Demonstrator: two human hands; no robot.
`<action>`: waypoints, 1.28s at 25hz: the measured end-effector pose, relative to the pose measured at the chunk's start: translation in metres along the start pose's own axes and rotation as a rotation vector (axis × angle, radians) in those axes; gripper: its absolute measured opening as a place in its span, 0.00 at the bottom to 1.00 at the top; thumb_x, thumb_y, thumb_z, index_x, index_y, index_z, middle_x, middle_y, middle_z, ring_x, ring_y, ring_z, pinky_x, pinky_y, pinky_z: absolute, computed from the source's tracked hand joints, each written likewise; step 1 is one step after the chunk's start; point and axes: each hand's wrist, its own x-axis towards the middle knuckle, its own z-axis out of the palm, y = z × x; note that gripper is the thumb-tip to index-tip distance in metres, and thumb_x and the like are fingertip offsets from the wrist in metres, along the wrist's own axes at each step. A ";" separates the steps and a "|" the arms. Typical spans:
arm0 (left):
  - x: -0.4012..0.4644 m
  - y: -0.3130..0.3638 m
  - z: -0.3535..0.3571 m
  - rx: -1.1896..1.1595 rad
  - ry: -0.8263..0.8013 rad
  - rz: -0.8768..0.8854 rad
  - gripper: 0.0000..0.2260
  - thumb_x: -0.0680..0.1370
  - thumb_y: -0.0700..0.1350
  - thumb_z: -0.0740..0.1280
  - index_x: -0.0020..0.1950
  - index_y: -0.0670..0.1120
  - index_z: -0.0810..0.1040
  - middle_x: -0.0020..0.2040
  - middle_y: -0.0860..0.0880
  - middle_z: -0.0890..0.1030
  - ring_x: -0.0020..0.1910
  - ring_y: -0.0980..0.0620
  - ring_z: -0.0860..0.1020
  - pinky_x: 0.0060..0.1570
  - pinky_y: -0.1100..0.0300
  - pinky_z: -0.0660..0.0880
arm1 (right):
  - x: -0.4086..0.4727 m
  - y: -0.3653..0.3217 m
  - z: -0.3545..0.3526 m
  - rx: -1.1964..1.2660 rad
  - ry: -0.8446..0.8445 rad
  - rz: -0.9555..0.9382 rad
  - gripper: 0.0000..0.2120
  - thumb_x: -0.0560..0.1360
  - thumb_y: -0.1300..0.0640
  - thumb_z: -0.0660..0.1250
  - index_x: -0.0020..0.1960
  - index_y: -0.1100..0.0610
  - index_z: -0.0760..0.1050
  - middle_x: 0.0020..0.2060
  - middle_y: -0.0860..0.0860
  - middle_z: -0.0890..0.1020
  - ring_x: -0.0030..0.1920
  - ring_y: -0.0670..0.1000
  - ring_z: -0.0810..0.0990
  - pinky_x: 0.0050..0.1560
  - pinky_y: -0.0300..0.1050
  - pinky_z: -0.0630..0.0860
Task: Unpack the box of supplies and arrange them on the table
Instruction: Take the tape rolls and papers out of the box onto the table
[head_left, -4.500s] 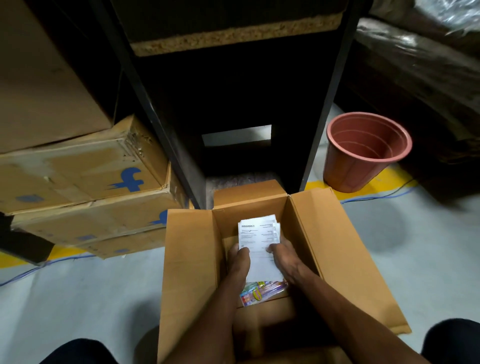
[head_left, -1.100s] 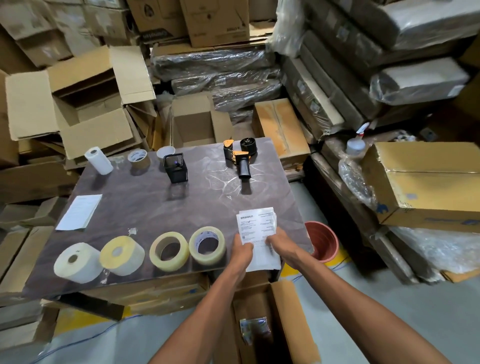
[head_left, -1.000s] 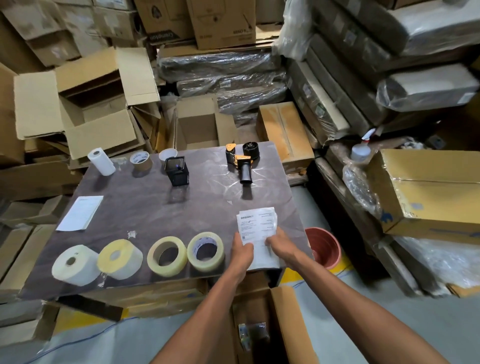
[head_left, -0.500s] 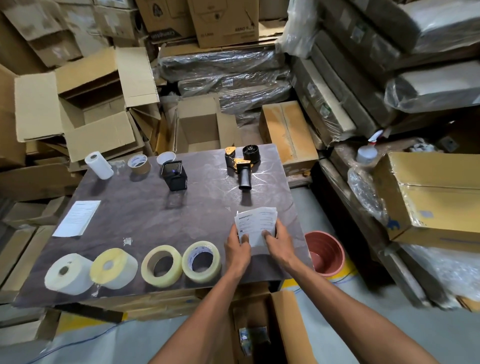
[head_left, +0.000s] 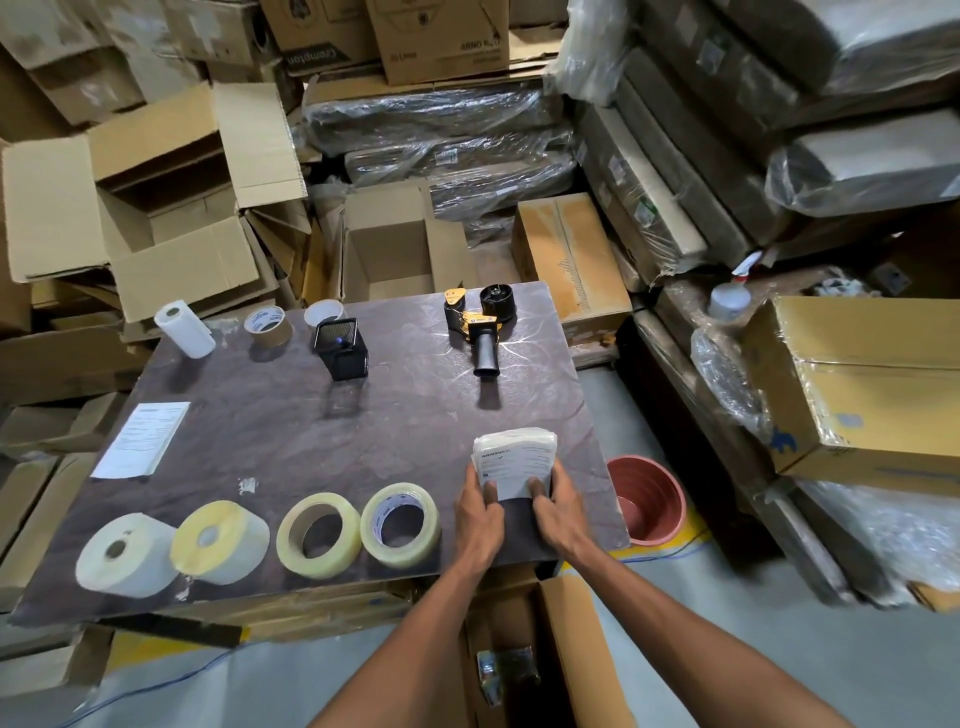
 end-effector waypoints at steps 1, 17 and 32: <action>-0.001 -0.001 0.001 0.011 -0.007 -0.003 0.19 0.83 0.40 0.58 0.75 0.48 0.66 0.62 0.47 0.79 0.60 0.47 0.77 0.52 0.62 0.67 | 0.000 0.003 0.002 -0.008 0.000 -0.004 0.16 0.82 0.58 0.61 0.69 0.52 0.69 0.59 0.49 0.79 0.60 0.50 0.77 0.56 0.43 0.72; -0.007 -0.028 -0.007 0.165 0.005 -0.112 0.17 0.82 0.41 0.59 0.71 0.44 0.70 0.62 0.43 0.74 0.62 0.43 0.74 0.62 0.52 0.70 | 0.003 0.018 0.018 -0.146 -0.096 0.058 0.16 0.79 0.60 0.63 0.66 0.56 0.72 0.62 0.54 0.81 0.57 0.52 0.80 0.57 0.48 0.80; -0.041 -0.038 -0.011 0.242 -0.084 -0.071 0.33 0.80 0.42 0.60 0.82 0.44 0.49 0.74 0.43 0.64 0.72 0.44 0.65 0.73 0.52 0.63 | -0.008 0.020 0.031 -0.184 -0.105 0.024 0.16 0.77 0.63 0.62 0.63 0.57 0.77 0.59 0.53 0.83 0.51 0.50 0.78 0.49 0.41 0.74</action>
